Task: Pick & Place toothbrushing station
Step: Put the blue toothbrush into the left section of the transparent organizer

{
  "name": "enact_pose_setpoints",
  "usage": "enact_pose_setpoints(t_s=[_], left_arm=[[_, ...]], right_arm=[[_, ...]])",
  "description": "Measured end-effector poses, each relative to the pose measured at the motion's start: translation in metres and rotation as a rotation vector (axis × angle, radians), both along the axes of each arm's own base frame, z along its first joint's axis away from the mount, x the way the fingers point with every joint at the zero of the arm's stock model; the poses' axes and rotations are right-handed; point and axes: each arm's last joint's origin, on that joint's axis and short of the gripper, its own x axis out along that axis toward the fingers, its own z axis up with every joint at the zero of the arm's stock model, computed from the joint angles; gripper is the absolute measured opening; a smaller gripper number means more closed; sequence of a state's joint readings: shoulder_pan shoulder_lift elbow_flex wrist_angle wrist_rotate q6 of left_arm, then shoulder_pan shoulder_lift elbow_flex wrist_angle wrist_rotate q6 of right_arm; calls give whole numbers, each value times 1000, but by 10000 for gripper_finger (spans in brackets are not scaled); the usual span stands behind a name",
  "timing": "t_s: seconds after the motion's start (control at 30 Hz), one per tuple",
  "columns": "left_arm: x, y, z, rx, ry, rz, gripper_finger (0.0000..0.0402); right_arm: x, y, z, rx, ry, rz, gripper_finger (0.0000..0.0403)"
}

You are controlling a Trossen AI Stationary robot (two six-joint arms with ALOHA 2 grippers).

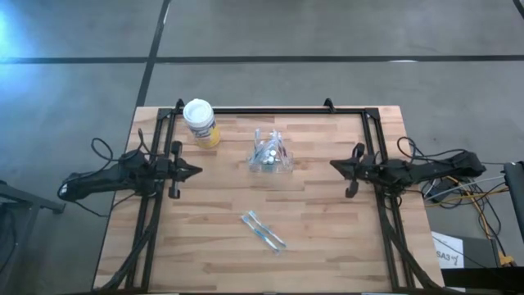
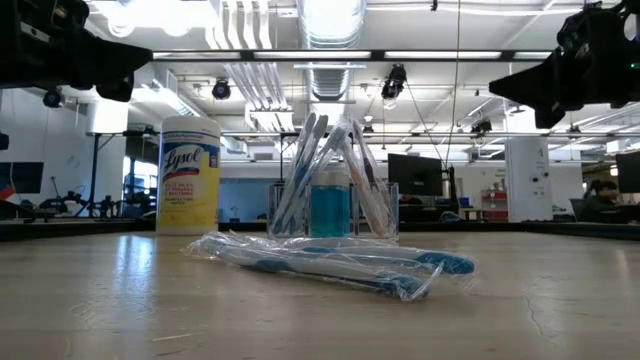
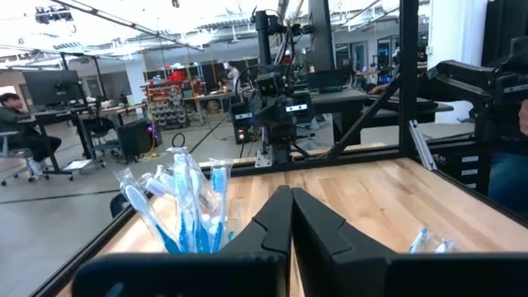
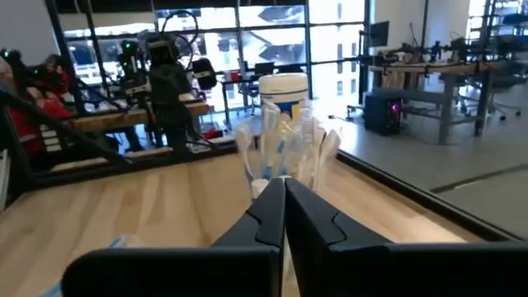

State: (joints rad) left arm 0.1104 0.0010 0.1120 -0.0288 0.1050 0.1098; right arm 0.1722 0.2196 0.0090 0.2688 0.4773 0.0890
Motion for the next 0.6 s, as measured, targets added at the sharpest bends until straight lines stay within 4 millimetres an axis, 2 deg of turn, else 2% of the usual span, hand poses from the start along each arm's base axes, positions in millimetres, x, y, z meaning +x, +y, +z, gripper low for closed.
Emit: enact_pose_setpoints(t_s=[0.17,0.3,0.6], left_arm=[[0,0,0,4,0,-1,13],[0,0,0,12,0,-1,10],[0,0,-2,-14,21,-3,14]], right_arm=[[10,2,-3,111,51,-60,8],[27,12,7,151,121,-42,8],[103,66,54,37,288,-91,8]])
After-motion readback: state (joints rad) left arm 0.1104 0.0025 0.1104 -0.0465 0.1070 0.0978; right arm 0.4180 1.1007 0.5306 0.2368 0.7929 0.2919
